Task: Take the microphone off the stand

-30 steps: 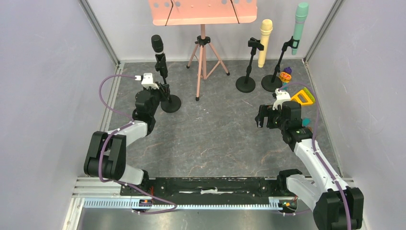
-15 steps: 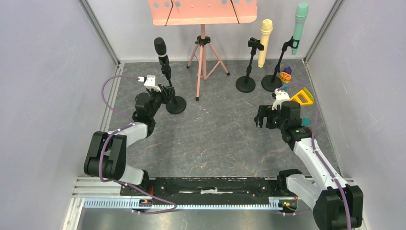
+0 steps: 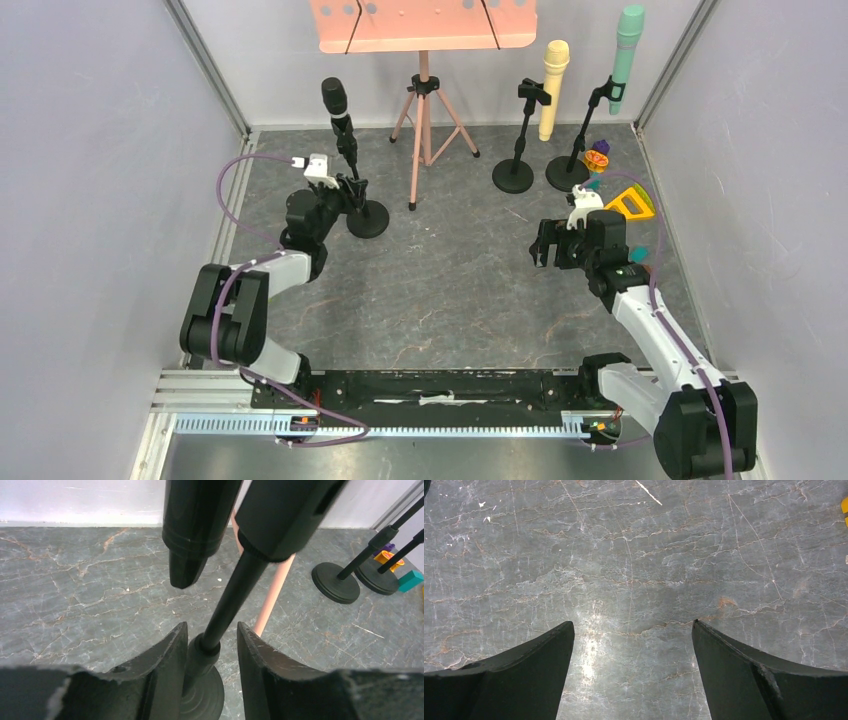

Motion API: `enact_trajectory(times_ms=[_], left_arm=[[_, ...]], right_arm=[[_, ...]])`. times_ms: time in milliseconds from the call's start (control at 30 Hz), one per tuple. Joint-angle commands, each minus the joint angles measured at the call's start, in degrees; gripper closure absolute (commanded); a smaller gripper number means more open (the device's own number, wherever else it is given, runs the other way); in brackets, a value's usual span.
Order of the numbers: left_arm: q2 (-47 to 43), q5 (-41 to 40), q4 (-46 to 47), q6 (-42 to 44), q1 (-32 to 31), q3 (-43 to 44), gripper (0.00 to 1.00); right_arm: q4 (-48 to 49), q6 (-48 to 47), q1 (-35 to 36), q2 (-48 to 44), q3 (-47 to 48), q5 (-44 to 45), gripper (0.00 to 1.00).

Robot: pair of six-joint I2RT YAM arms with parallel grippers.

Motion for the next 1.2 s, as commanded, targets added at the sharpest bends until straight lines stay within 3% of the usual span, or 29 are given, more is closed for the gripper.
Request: enact_trajectory(times_ms=[0,133,200,433,733,933,1167], left_arm=[[1.8,-1.4,3.1,0.0,-0.1,4.0,0.55],[2.6,0.5,3.0,0.1,-0.1,4.3,0.64],[2.8,3.3,2.3,0.2,-0.1,4.3,0.78],[0.4,15.5,2.5,0.4,-0.3,1.7,0.88],[-4.9,28.2,-2.6,0.7,-6.0,0.8,0.88],[-7.8,28.7,-5.8,4.8,-13.9,-1.1,0.85],[-6.9,27.9,-6.2,6.7,-22.3,-1.2,0.79]], right_arm=[[2.2,0.4,0.1,0.8,0.7,-0.1,0.07],[2.5,0.5,0.1,0.7,0.2,-0.1,0.07],[2.8,0.6,0.1,0.8,-0.2,-0.1,0.07],[5.8,0.4,0.0,0.6,-1.9,-4.4,0.07],[17.9,0.5,1.0,1.0,-8.0,-19.1,0.12],[23.4,-1.9,3.5,1.4,-11.2,-23.9,0.14],[40.2,1.9,6.6,-1.2,-18.1,-28.2,0.18]])
